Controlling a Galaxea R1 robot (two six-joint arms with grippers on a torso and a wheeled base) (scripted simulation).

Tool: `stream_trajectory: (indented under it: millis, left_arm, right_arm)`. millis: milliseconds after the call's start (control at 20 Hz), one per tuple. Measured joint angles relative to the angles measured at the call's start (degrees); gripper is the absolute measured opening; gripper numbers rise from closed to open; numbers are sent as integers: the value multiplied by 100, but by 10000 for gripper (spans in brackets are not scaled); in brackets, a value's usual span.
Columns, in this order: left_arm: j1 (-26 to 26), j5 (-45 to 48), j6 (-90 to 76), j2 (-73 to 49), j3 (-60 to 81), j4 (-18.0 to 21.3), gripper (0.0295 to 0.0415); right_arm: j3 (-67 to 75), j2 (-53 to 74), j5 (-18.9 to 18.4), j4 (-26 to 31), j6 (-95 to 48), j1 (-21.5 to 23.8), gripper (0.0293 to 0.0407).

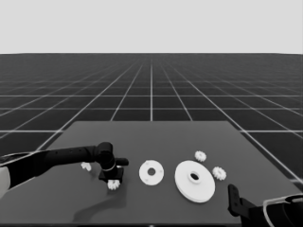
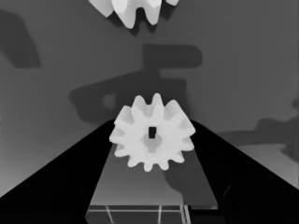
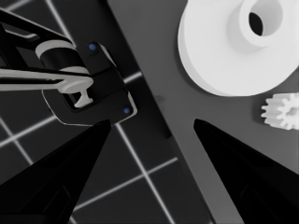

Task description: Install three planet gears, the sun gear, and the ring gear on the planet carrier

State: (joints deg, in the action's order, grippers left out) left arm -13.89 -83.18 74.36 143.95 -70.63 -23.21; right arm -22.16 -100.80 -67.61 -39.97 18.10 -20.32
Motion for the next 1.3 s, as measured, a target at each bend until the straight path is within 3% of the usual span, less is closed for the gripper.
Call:
stream_trajectory:
  millis: [50,150,250,500,550,650,750,1050,1100,1150,1200,1300]
  left_arm:
    - [-2,1,0,1,-1,-1,312]
    - [1555,-632,613,-364,1148,1544,312]
    - [2337,-688,610,-344,1116,2246,312]
    - [2681,-719,536,-308,993,2581,312]
    - [2690,-720,533,-306,988,2591,312]
    - [2693,-681,1556,1350,263,2601,312]
    - [2691,-675,1626,2062,-290,2603,312]
    - [2688,-677,1594,2391,-645,2602,312]
    - [1867,-689,1632,2383,-613,1603,312]
    - [1160,-684,1497,2411,-776,1005,312]
    - [778,-639,1331,2448,-987,673,312]
    - [467,-552,1135,2499,-1258,390,312]
  right_arm:
    - [0,0,0,0,0,0,385]
    - [0,0,0,0,0,0,385]
    - [0,0,0,0,0,0,385]
    - [0,0,0,0,0,0,385]
    - [0,0,0,0,0,0,385]
    - [0,0,0,0,0,0,385]
    - [0,0,0,0,0,0,385]
    - [0,0,0,0,0,0,385]
    - [0,0,0,0,0,0,385]
    - [0,0,0,0,0,0,385]
    - [0,0,0,0,0,0,385]
    - [0,0,0,0,0,0,385]
